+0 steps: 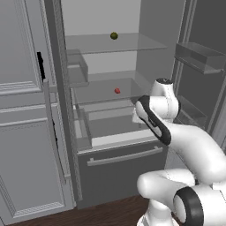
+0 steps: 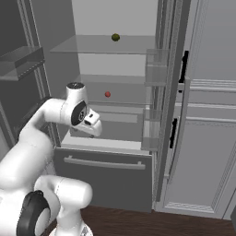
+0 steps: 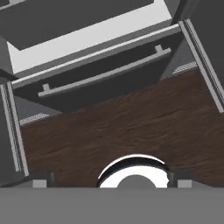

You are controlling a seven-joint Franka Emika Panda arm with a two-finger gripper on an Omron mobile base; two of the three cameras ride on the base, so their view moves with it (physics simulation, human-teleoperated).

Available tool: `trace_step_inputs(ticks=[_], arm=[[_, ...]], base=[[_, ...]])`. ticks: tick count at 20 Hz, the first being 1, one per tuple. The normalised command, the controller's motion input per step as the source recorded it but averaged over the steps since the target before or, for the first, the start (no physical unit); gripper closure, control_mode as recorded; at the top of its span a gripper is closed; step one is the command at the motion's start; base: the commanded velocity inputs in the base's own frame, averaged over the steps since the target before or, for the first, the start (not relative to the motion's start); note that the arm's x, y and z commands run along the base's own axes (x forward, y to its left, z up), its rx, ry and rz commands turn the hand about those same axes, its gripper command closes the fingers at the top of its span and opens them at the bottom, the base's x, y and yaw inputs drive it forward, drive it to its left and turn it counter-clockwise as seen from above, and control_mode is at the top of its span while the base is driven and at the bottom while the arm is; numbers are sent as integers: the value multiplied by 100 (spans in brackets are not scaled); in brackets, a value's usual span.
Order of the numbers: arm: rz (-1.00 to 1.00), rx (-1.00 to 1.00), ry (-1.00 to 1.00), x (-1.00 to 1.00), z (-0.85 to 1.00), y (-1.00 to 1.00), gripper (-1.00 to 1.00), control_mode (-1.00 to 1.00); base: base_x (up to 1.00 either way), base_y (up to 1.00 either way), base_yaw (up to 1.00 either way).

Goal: Take the strawberry from the fridge and place it on top of the pancake, located on the dining counter.

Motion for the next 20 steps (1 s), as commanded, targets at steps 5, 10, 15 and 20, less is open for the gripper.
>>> trace_step_inputs(ticks=[5,10,15,20], arm=[[62,-14,-24,-86,11,-44,-100,-100],[8,-24,-1,-79,15,15,-100,-100],[-3,-1,0,-39,-2,11,-100,-100],[-6,21,-1,-22,0,-4,-100,-100]], base=[[0,0,0],[0,0,0],[0,0,0],[0,0,0]])
